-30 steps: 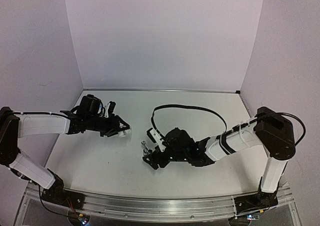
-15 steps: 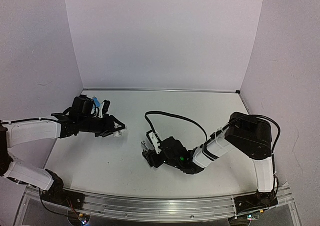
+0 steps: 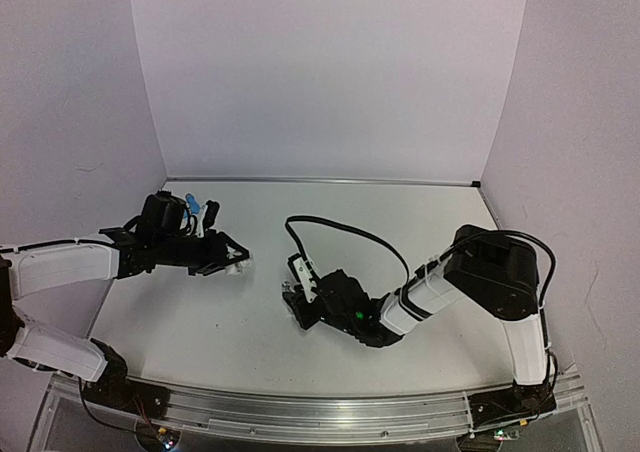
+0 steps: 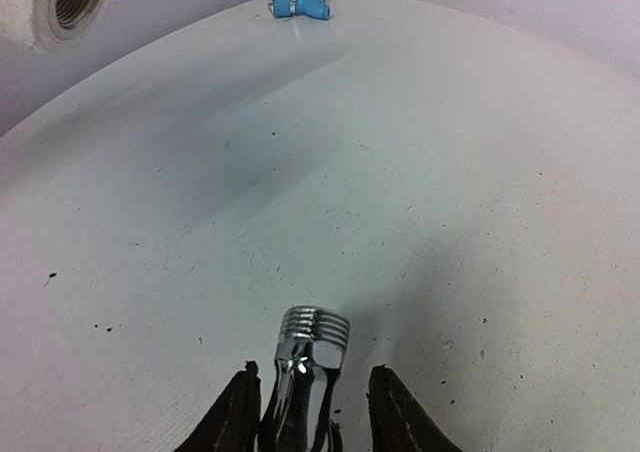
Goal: Install the water faucets
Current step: Pick up the water faucet from the center of the board, then install the adaptor on the water faucet.
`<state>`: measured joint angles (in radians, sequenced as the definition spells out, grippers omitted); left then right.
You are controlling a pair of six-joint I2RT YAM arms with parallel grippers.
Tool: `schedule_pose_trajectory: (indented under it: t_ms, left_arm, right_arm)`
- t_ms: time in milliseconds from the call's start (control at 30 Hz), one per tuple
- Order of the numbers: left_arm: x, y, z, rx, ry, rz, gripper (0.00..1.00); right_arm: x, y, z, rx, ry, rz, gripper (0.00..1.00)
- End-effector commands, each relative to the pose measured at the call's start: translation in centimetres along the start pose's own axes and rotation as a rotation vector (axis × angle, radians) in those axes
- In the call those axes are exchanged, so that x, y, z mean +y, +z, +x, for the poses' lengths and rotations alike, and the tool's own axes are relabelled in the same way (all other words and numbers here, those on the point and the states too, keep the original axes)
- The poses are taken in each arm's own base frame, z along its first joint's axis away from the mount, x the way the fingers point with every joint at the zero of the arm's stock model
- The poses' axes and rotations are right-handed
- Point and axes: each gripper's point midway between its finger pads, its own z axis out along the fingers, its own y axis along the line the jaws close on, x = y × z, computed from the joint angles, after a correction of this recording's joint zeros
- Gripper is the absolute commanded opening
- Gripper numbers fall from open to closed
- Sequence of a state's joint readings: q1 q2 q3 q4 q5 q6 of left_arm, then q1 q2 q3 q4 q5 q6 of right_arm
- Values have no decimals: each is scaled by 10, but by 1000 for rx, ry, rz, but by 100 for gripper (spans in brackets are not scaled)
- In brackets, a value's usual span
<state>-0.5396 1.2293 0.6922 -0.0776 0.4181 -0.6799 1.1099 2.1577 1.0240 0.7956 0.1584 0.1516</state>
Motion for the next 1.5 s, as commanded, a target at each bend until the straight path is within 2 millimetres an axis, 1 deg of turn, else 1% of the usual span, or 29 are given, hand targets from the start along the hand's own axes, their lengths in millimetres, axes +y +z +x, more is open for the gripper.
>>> schedule_pose_trajectory:
  t_ms: [0,33,67,133,200,267,300,367,400,467,533,567,633,700,767,833,900,1033,1133,1200,1267,1367,1467]
  left_arm:
    - [-13,-8,-8,-31,41,45,0]
    - [-14,-9,-8,-31,43,50,0]
    - [-16,-10,-7,-30,46,57,0]
    - [-20,-12,-7,-28,58,72,0]
    - [-26,-15,-5,-21,84,101,0]
    - [-36,-21,-5,-12,113,147,0]
    - [-42,-24,-5,-8,130,182,0]
    - [-61,-33,-2,21,176,283,0]
    - [-70,-38,-2,34,201,333,0]
    - [-94,-53,7,98,251,475,0]
    - [-117,-69,14,155,295,599,0]
    - [-125,-76,16,179,307,643,0]
    - [-139,-87,15,223,301,705,0]
    - [-149,-94,11,251,278,734,0]
    - [-159,-98,1,259,237,741,0]
    - [-167,-102,-5,270,199,751,0]
    - [-173,-105,-10,275,168,756,0]
    - [-182,-112,-16,290,116,764,0]
    - [-189,-117,-21,294,88,772,0]
    - [-195,-121,-25,285,76,784,0]
    - [-198,-122,-29,277,55,785,0]
    - [-198,-118,-35,273,4,773,0]
    - [-198,-113,-43,259,-48,766,0]
  right_arm:
    - [6,5,-15,-52,-3,-5,23]
    - [6,4,-16,-54,-3,-5,15]
    - [5,2,-17,-58,-6,-7,9]
    - [7,-5,-23,-74,-31,-22,0]
    - [12,-16,-39,-100,-85,-63,0]
    - [20,-27,-52,-100,-171,-150,0]
    - [25,-35,-56,-94,-204,-220,0]
    - [30,-54,-70,-88,-248,-379,0]
    - [25,-63,-81,-87,-254,-422,0]
    - [30,-83,-98,-68,-272,-581,0]
    - [31,-98,-117,-34,-337,-647,0]
    - [32,-102,-122,-14,-379,-657,0]
    - [32,-105,-139,-5,-496,-651,0]
    - [28,-108,-154,-41,-614,-616,0]
    - [20,-113,-171,-99,-732,-542,0]
    - [14,-117,-192,-153,-816,-470,0]
    - [12,-127,-214,-224,-885,-423,0]
    - [16,-147,-248,-341,-995,-344,0]
    - [24,-160,-260,-413,-1070,-297,0]
    - [26,-166,-267,-441,-1108,-271,0]
    - [26,-169,-273,-455,-1140,-244,0]
    - [30,-173,-282,-482,-1172,-235,0]
    - [36,-170,-284,-479,-1215,-226,0]
